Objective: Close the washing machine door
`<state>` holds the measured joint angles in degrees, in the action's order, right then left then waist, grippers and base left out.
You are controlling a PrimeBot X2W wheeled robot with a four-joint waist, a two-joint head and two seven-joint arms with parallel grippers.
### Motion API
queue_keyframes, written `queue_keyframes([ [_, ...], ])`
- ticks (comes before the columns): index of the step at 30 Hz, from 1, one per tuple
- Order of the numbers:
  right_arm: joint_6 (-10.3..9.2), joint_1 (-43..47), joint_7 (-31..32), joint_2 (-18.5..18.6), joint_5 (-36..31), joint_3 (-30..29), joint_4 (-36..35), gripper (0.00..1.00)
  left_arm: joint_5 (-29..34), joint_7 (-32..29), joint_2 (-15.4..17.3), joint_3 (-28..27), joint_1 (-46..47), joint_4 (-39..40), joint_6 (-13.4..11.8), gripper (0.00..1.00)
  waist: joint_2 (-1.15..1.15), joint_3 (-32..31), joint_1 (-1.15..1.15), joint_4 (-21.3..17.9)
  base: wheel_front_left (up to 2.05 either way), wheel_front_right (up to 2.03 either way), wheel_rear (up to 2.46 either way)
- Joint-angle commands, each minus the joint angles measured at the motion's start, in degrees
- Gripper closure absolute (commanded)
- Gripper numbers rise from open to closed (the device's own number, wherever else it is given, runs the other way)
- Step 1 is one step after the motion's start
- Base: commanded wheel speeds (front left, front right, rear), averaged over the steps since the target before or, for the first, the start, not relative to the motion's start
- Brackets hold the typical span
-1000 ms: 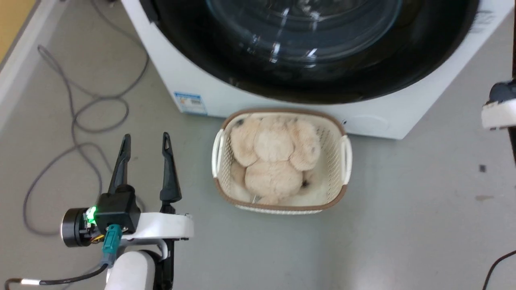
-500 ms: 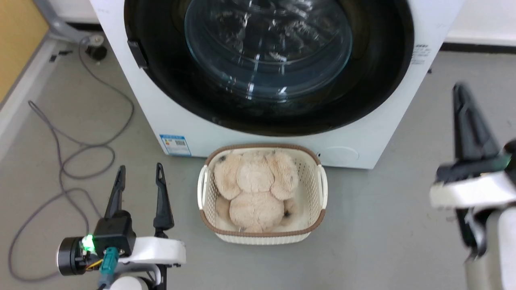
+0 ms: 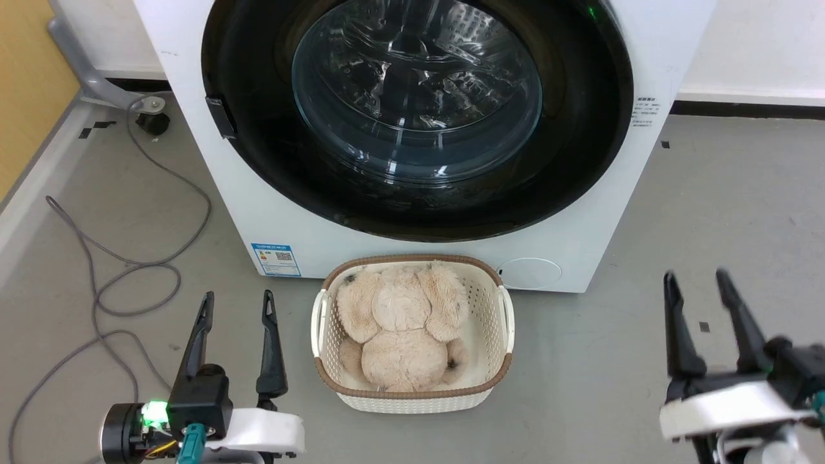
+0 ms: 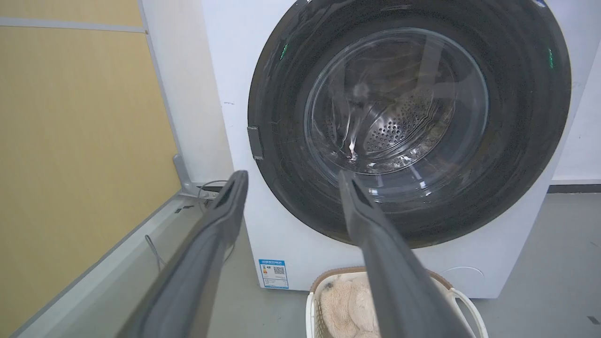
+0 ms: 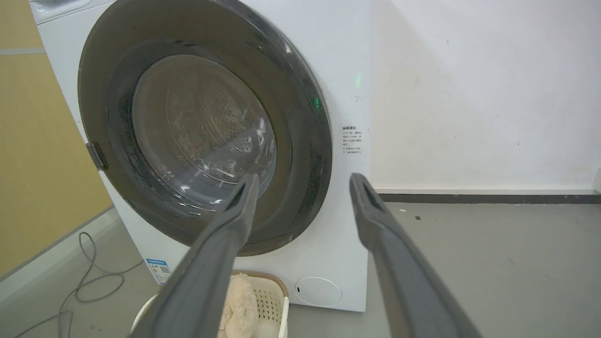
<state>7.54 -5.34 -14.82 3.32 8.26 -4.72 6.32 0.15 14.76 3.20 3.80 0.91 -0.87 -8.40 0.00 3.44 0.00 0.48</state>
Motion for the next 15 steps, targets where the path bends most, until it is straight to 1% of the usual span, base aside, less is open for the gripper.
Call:
queue_keyframes([
  [1, -0.05, 1.5, -0.2, -0.4, 1.2, 0.5, 0.1, 0.0, -0.1, 0.2, 0.4, 0.1, -0.9, 0.3, -0.1, 0.0, 0.0, -0.1, 0.0, 0.0, 0.0, 0.0, 0.0],
  [6, -0.05, 3.6, -0.2, -0.4, 2.5, 1.6, 0.0, 0.0, -0.4, 0.2, 0.6, 0.3, -1.3, 0.1, -0.1, 0.0, 0.0, -0.3, 0.0, 0.1, 0.0, 0.0, 0.0],
  [11, -0.05, 4.3, -0.2, -0.4, 2.0, 1.7, -0.7, 0.0, -0.7, 0.2, 0.7, 0.7, -1.4, -0.2, 0.2, 0.0, 0.0, -0.7, 0.0, 0.3, 0.0, 0.0, 0.0],
  [12, 0.0, 3.6, 0.0, -0.1, 2.3, 1.6, -0.4, 1.0, -0.4, -0.1, 0.2, 0.7, -0.7, -0.2, 0.1, 1.0, 0.0, -0.6, 0.0, 0.3, 0.0, 0.0, 0.0],
  [15, 0.0, 3.6, 0.1, -0.1, 2.3, 1.6, -0.4, 1.0, -0.3, -0.1, 0.1, 0.7, -0.7, -0.2, 0.1, 1.0, 0.0, -0.7, 0.0, 0.3, 0.0, 0.0, 0.0],
])
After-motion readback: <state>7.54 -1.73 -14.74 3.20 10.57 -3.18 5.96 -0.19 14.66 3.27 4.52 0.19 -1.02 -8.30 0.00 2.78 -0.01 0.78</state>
